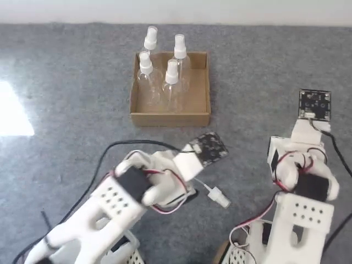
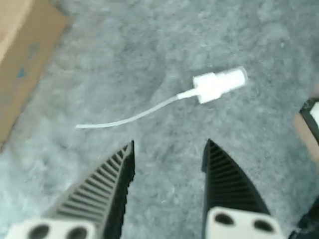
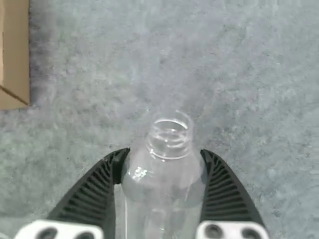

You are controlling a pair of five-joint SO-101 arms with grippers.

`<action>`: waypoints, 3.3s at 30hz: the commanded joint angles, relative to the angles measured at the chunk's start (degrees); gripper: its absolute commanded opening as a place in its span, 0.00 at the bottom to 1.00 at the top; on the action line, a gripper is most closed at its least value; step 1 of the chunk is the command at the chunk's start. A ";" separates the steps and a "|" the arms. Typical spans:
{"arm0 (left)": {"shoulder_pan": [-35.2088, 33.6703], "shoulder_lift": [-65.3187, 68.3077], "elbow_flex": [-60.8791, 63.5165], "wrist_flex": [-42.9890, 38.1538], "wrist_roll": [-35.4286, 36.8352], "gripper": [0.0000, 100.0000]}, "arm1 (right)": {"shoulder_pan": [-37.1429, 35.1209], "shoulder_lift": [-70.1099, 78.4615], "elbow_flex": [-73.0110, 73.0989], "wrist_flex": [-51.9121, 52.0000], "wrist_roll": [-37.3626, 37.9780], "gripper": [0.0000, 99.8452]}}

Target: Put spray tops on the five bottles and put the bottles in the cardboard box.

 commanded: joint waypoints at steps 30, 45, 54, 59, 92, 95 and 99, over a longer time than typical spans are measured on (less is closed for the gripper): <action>7.74 53.89 -25.19 -10.20 -0.62 0.20 | 2.51 -19.03 5.19 -1.10 -0.09 0.07; 7.21 54.33 -25.45 -9.67 -0.44 0.04 | 2.33 -19.03 5.19 -1.10 0.00 0.07; 7.21 54.24 -25.71 -5.98 -0.44 0.01 | 2.33 -19.03 5.19 -1.10 0.00 0.07; 7.21 54.24 -25.71 -3.96 -0.44 0.01 | 2.33 -19.03 5.19 -1.10 0.00 0.07; -3.25 33.76 -14.55 2.90 -1.67 0.22 | 2.24 -19.03 5.19 -1.10 0.00 0.07; -3.25 33.76 -16.31 2.90 -1.67 0.22 | 2.24 -19.03 5.19 -1.10 0.00 0.07; -3.25 33.76 -20.18 2.90 -1.49 0.22 | 2.24 -19.03 5.19 -1.10 0.09 0.07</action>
